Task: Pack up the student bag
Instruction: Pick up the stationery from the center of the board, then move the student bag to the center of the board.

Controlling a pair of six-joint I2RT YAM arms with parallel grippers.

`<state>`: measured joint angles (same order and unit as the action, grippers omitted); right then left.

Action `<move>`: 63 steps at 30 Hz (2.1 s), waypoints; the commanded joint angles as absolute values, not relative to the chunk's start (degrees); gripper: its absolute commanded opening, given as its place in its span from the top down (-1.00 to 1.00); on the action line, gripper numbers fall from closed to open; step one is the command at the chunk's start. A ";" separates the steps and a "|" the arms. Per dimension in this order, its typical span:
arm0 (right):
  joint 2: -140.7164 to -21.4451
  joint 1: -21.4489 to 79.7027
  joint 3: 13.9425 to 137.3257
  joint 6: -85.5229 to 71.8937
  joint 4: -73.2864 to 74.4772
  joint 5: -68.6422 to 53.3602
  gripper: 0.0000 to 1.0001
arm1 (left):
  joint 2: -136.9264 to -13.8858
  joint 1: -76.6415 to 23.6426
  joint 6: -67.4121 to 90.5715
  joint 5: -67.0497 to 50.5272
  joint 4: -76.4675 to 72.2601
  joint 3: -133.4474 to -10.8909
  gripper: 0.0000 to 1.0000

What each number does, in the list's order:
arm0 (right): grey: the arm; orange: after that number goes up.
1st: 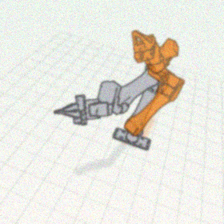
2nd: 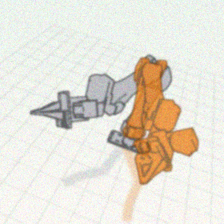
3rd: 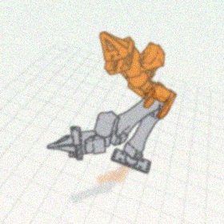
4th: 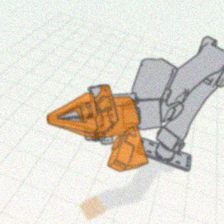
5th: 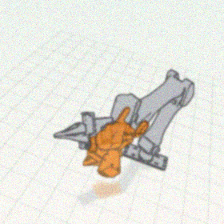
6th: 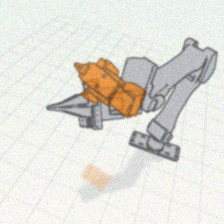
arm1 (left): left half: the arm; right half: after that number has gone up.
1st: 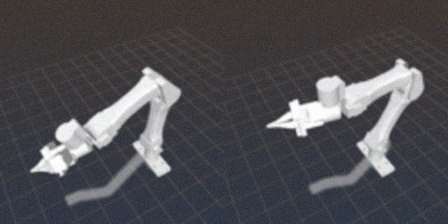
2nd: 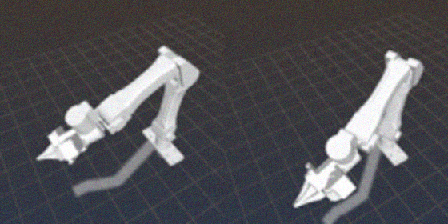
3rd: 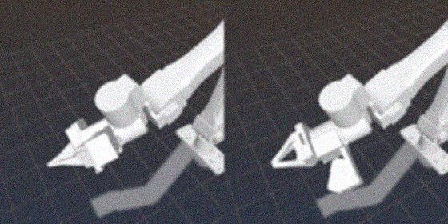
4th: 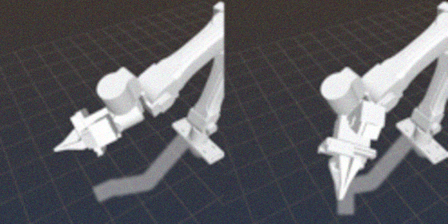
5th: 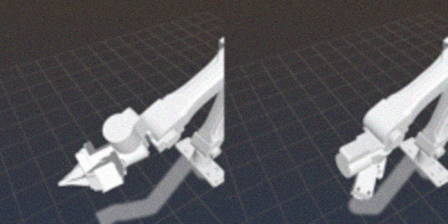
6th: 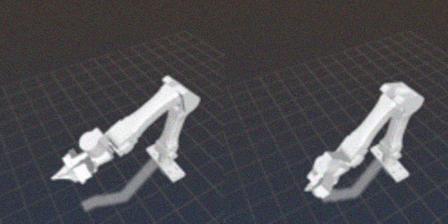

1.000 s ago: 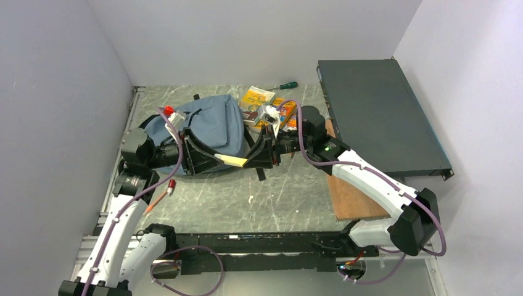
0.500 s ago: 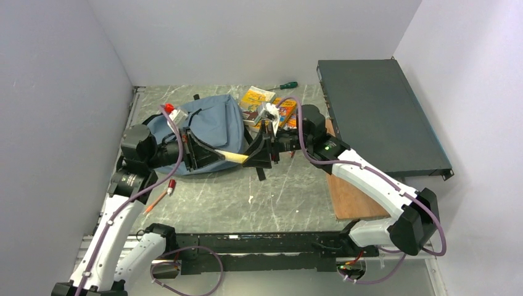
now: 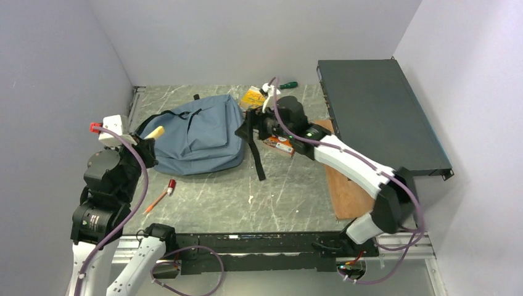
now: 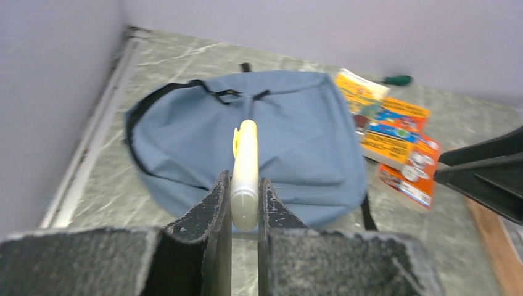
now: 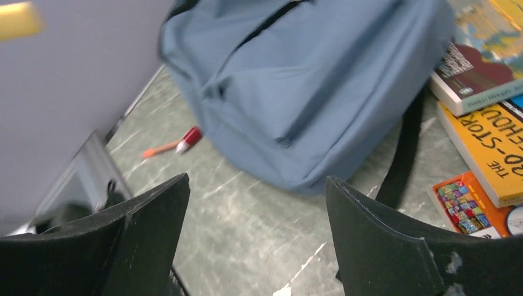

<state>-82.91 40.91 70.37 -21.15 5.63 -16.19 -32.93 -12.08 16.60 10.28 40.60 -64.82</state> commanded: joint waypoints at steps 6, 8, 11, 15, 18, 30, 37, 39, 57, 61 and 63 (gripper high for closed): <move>-106.65 45.03 88.47 -34.43 6.10 8.67 -0.44 | -32.24 -11.95 18.84 21.69 42.81 -61.77 1.00; -110.11 46.91 92.14 -32.83 6.64 12.49 -0.42 | -32.20 -11.95 19.23 20.87 42.09 -60.40 1.00; -114.06 49.10 96.73 -30.30 7.77 16.32 -0.38 | -33.57 -11.91 21.00 19.83 42.41 -58.23 1.00; -118.89 50.14 100.67 -29.59 8.73 19.88 -0.32 | -34.78 -11.95 25.18 17.27 40.86 -53.34 1.00; -122.25 50.51 103.91 -29.05 9.63 22.20 -0.28 | -35.10 -11.95 26.75 16.94 38.60 -50.75 1.00; -125.02 53.27 105.63 -31.05 9.29 34.62 1.00 | -42.03 -11.87 38.11 19.02 26.54 -40.73 1.00; -102.46 58.57 79.72 -32.18 -2.49 46.92 1.00 | -56.49 -11.87 36.31 12.03 20.14 -43.58 1.00; -97.27 60.52 73.04 -33.27 -5.27 50.67 1.00 | -61.04 -11.87 36.68 9.93 20.97 -45.54 1.00; -85.35 52.95 49.63 -36.99 -12.22 32.19 1.00 | -54.89 -9.97 31.84 -20.93 21.01 -50.53 1.00; -84.62 52.86 49.66 -36.59 -12.32 31.53 1.00 | -56.60 -7.99 33.54 -25.15 17.05 -50.29 1.00; -84.30 52.78 49.43 -36.60 -12.45 31.55 1.00 | -58.58 -7.42 34.08 -27.08 15.61 -50.52 1.00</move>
<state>-86.98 53.04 49.78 -35.83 -9.19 32.97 -56.18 -8.69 32.62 -19.86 21.08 -49.19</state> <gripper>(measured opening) 0.010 0.147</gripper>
